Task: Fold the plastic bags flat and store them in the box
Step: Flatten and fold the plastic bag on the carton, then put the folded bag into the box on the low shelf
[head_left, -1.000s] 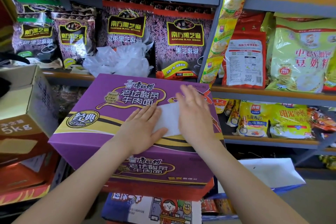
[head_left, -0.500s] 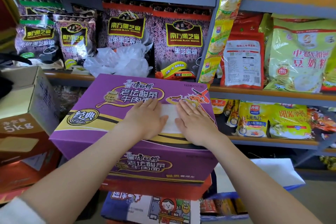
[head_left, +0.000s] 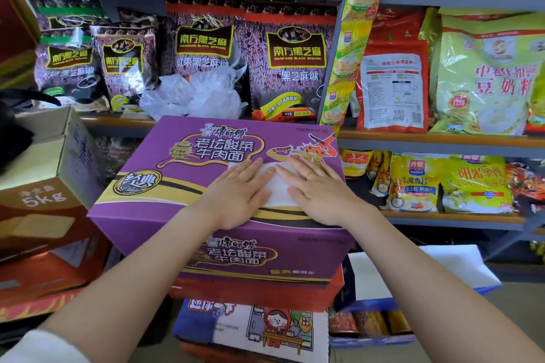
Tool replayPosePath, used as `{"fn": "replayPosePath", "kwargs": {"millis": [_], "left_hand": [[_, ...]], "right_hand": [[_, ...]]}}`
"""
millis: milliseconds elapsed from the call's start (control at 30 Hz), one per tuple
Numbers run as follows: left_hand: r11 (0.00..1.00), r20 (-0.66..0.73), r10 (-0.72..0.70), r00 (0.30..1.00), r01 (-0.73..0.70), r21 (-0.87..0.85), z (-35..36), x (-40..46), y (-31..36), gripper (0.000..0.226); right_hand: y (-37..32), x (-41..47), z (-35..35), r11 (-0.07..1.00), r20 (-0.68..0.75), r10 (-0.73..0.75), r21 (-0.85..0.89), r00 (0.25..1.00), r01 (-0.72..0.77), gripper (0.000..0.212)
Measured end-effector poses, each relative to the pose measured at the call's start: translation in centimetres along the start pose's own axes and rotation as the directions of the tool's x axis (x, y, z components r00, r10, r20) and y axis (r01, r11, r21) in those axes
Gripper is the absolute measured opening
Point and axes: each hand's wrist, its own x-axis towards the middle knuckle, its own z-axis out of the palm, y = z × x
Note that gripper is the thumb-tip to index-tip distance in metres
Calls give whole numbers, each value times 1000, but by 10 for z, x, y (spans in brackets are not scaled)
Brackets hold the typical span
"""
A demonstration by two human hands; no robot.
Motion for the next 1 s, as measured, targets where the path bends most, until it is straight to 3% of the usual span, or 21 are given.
{"fn": "replayPosePath", "kwargs": {"millis": [67, 100, 167, 200, 267, 367, 467, 567, 600, 667, 800, 867, 933, 1000], "left_hand": [[998, -13, 58, 998, -58, 7, 5, -15, 2, 107], [996, -10, 82, 997, -82, 26, 7, -23, 3, 116], [983, -46, 159, 986, -154, 101, 13, -38, 5, 117], [969, -101, 211, 972, -195, 153, 18, -44, 5, 109], [947, -244, 302, 921, -263, 182, 28, -51, 2, 83], [923, -449, 362, 817, -380, 52, 40, -57, -4, 49], [891, -572, 388, 722, -452, 35, 42, -64, 3, 34], [867, -609, 427, 668, -493, 67, 43, -72, 27, 13], [864, -588, 443, 676, -497, 81, 46, -75, 38, 18], [857, -503, 469, 726, -511, 61, 55, -75, 61, 22], [901, -256, 424, 869, -433, 25, 90, -56, 104, 11], [929, -43, 367, 929, -364, 59, 111, -35, 130, 18], [955, 148, 274, 950, -287, 77, 133, -8, 160, 17], [966, 208, 230, 950, -250, 71, 154, 25, 189, 20]], "right_hand": [[-4, -15, 0, 1000, -11, -8, -26, 1000, 8, 57], [-6, -25, 2, 999, -6, -14, -53, 1000, 14, 72], [-6, -45, 7, 993, 5, -33, -117, 999, 33, 103], [-5, -54, 11, 988, -16, -51, -147, 999, 48, 106], [1, -67, 24, 976, -169, -111, -205, 979, 76, 90], [4, -77, 42, 988, -446, -130, -130, 885, 79, 59], [0, -88, 55, 994, -586, -95, -11, 805, 109, 35], [2, -108, 59, 968, -681, 38, 205, 731, 141, 20], [5, -118, 62, 956, -686, 86, 261, 722, 134, 14], [15, -140, 65, 934, -646, 190, 352, 739, 68, 25], [65, -180, 80, 855, -457, 397, 500, 796, -139, 27], [107, -192, 89, 797, -372, 481, 562, 794, -220, 23], [151, -198, 96, 751, -305, 547, 591, 780, -295, 17], [202, -198, 105, 708, -236, 604, 598, 761, -376, 13]]}}
